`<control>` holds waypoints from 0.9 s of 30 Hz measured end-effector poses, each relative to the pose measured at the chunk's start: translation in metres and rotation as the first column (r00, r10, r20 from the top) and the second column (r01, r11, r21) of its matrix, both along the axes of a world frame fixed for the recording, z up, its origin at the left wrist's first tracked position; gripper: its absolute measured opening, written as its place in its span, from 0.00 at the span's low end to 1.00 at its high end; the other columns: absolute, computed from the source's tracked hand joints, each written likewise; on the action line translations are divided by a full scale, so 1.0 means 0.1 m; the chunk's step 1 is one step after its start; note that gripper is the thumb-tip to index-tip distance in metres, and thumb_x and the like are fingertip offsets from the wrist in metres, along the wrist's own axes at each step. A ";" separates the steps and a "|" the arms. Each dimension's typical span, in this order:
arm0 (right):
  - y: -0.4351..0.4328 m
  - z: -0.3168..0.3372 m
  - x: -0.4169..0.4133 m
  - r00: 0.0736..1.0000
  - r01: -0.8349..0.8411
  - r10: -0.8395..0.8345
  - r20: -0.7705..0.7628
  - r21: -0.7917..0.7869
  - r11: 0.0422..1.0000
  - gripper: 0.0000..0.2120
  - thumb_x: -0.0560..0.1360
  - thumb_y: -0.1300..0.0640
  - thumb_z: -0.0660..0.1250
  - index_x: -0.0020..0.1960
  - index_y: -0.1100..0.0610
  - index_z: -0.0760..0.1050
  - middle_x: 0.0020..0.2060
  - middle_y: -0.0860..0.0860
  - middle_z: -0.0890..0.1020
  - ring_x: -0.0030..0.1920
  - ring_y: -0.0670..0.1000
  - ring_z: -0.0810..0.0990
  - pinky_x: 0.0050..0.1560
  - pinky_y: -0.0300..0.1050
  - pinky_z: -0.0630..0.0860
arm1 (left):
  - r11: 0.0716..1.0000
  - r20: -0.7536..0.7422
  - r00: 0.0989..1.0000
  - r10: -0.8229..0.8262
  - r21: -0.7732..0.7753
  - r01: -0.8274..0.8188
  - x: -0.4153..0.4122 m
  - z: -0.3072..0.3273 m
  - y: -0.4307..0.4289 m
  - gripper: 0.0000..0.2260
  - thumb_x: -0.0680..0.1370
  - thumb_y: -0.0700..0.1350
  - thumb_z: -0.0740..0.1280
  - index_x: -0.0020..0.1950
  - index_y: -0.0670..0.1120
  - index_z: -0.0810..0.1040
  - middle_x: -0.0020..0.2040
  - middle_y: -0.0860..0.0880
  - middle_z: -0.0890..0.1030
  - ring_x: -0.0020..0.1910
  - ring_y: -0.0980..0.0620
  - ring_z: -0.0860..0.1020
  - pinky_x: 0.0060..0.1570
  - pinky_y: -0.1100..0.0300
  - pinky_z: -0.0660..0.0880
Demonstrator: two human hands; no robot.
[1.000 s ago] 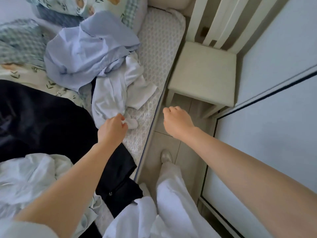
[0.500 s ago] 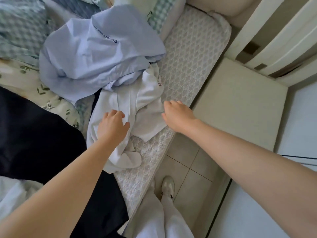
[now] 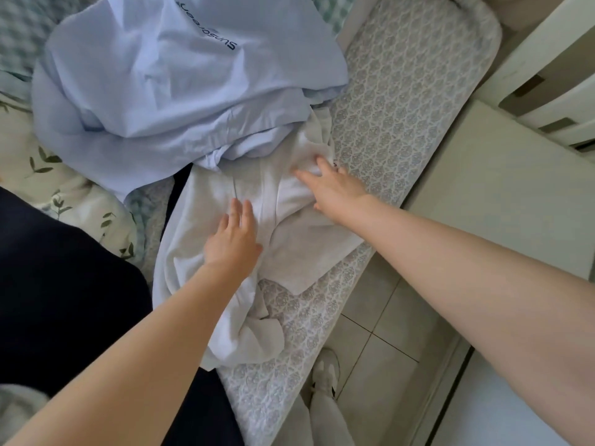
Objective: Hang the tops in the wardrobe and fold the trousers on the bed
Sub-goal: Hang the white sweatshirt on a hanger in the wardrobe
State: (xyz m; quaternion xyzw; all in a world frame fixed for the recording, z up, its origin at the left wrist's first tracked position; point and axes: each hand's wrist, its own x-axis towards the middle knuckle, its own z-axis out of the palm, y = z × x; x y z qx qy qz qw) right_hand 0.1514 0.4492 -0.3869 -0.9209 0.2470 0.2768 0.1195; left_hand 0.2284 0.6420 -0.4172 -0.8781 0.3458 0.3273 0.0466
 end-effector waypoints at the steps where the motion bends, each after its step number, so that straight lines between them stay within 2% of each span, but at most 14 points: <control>1: 0.00 -0.01 0.01 1.000 -0.004 0.004 -0.004 -0.020 1.000 0.31 0.79 0.62 0.61 0.76 0.42 0.55 0.75 0.57 0.54 0.68 0.65 0.63 0.61 0.60 0.71 | 0.999 0.004 1.000 0.004 -0.043 -0.003 0.02 0.00 0.01 0.32 0.82 0.47 0.62 0.80 0.44 0.47 0.81 0.45 0.45 0.76 0.41 0.60 0.66 0.49 0.68; 4: 0.05 -0.04 0.01 0.999 0.004 0.000 0.053 -0.084 0.996 0.21 0.80 0.60 0.57 0.71 0.49 0.65 0.69 0.57 0.63 0.65 0.65 0.67 0.56 0.58 0.71 | 0.980 0.011 0.996 0.087 -0.183 -0.084 0.05 0.12 0.03 0.17 0.83 0.38 0.56 0.73 0.42 0.66 0.76 0.45 0.66 0.62 0.37 0.75 0.55 0.47 0.74; 7: 0.14 -0.07 -0.05 0.990 0.063 -0.056 0.129 -0.047 0.997 0.18 0.78 0.63 0.58 0.67 0.54 0.72 0.62 0.56 0.70 0.61 0.64 0.72 0.49 0.51 0.70 | 0.974 -0.022 0.997 0.069 -0.213 -0.072 -0.03 0.28 0.06 0.17 0.83 0.37 0.54 0.72 0.43 0.69 0.61 0.40 0.79 0.51 0.37 0.79 0.49 0.47 0.76; 10: 0.18 0.06 -0.14 0.946 0.216 -0.235 0.224 0.106 0.971 0.20 0.78 0.66 0.57 0.67 0.56 0.74 0.66 0.57 0.73 0.64 0.62 0.73 0.57 0.51 0.73 | 0.937 -0.145 0.980 0.138 -0.301 -0.176 -0.06 0.45 0.13 0.19 0.84 0.41 0.54 0.73 0.48 0.71 0.50 0.41 0.82 0.46 0.41 0.79 0.43 0.52 0.74; 13: 0.23 0.37 -0.27 0.828 0.369 -0.460 0.321 0.307 0.878 0.19 0.80 0.65 0.54 0.65 0.58 0.77 0.64 0.58 0.77 0.64 0.61 0.74 0.61 0.53 0.73 | 0.868 -0.305 0.923 0.234 -0.362 -0.340 -0.13 0.70 0.18 0.14 0.82 0.39 0.56 0.55 0.52 0.80 0.38 0.50 0.80 0.37 0.51 0.76 0.34 0.60 0.69; 14: 0.26 0.49 -0.32 0.793 0.394 -0.505 0.341 0.346 0.852 0.18 0.79 0.66 0.54 0.63 0.60 0.78 0.61 0.59 0.79 0.62 0.61 0.75 0.60 0.53 0.73 | 0.859 -0.332 0.914 0.232 -0.371 -0.353 -0.18 0.81 0.19 0.13 0.81 0.39 0.56 0.48 0.52 0.79 0.35 0.52 0.78 0.34 0.52 0.73 0.30 0.64 0.66; 16: 0.33 0.72 -0.43 0.724 0.444 -0.593 0.353 0.421 0.791 0.17 0.80 0.65 0.55 0.62 0.61 0.78 0.59 0.58 0.80 0.60 0.59 0.76 0.55 0.45 0.72 | 0.864 -0.361 0.911 0.199 -0.374 -0.337 -0.33 1.05 0.22 0.14 0.82 0.39 0.57 0.40 0.52 0.74 0.31 0.52 0.73 0.31 0.51 0.70 0.27 0.65 0.64; 18: 0.40 0.93 -0.56 0.651 0.487 -0.672 0.354 0.484 0.727 0.16 0.80 0.64 0.56 0.64 0.60 0.77 0.59 0.55 0.80 0.60 0.55 0.76 0.51 0.39 0.68 | 0.878 -0.384 0.907 0.172 -0.358 -0.318 -0.48 1.26 0.26 0.14 0.82 0.41 0.57 0.41 0.55 0.72 0.32 0.53 0.74 0.31 0.52 0.70 0.27 0.67 0.65; 19: 0.43 1.05 -0.63 0.609 0.497 -0.702 0.369 0.512 0.700 0.16 0.80 0.64 0.57 0.64 0.59 0.77 0.58 0.54 0.81 0.59 0.53 0.77 0.51 0.38 0.67 | 0.877 -0.400 0.899 0.177 -0.352 -0.329 -0.54 1.33 0.28 0.11 0.82 0.42 0.58 0.46 0.57 0.74 0.36 0.54 0.77 0.32 0.55 0.72 0.28 0.68 0.65; 20: 0.48 1.18 -0.69 0.569 0.495 -0.726 0.386 0.544 0.678 0.15 0.80 0.64 0.58 0.63 0.59 0.78 0.57 0.53 0.82 0.58 0.53 0.78 0.51 0.38 0.68 | 0.867 -0.420 0.886 0.195 -0.348 -0.356 -0.60 1.41 0.30 0.10 0.82 0.42 0.59 0.56 0.57 0.75 0.45 0.55 0.80 0.35 0.59 0.74 0.29 0.69 0.67; 22: 0.60 1.46 -0.80 0.515 0.467 -0.755 0.406 0.606 0.644 0.14 0.79 0.64 0.59 0.60 0.59 0.80 0.51 0.51 0.83 0.54 0.51 0.79 0.50 0.39 0.72 | 0.855 -0.426 0.881 0.205 -0.360 -0.374 -0.72 1.56 0.34 0.23 0.80 0.43 0.62 0.74 0.57 0.64 0.65 0.56 0.76 0.43 0.62 0.77 0.37 0.69 0.70; 23: 0.68 1.61 -0.86 0.502 0.448 -0.761 0.411 0.629 0.636 0.13 0.79 0.64 0.60 0.58 0.58 0.80 0.48 0.50 0.83 0.51 0.49 0.79 0.49 0.38 0.73 | 0.857 -0.417 0.888 0.194 -0.368 -0.360 -0.78 1.63 0.35 0.29 0.79 0.43 0.64 0.77 0.58 0.57 0.71 0.57 0.70 0.46 0.62 0.78 0.39 0.68 0.72; 25: 0.86 1.90 -0.96 0.487 0.400 -0.760 0.429 0.664 0.631 0.13 0.79 0.64 0.61 0.57 0.58 0.81 0.46 0.47 0.83 0.49 0.45 0.79 0.49 0.34 0.75 | 0.852 -0.406 0.895 0.183 -0.389 -0.351 -0.91 1.82 0.33 0.39 0.77 0.45 0.67 0.79 0.61 0.47 0.76 0.59 0.62 0.52 0.57 0.79 0.42 0.62 0.74; 27: 1.02 2.16 -1.06 0.463 0.349 -0.752 0.470 0.683 0.642 0.12 0.77 0.66 0.63 0.57 0.59 0.82 0.48 0.43 0.81 0.50 0.40 0.78 0.51 0.29 0.73 | 0.816 -0.400 0.903 0.158 -0.462 -0.348 -1.03 2.02 0.31 0.45 0.74 0.47 0.71 0.79 0.63 0.42 0.77 0.61 0.57 0.62 0.56 0.75 0.46 0.65 0.73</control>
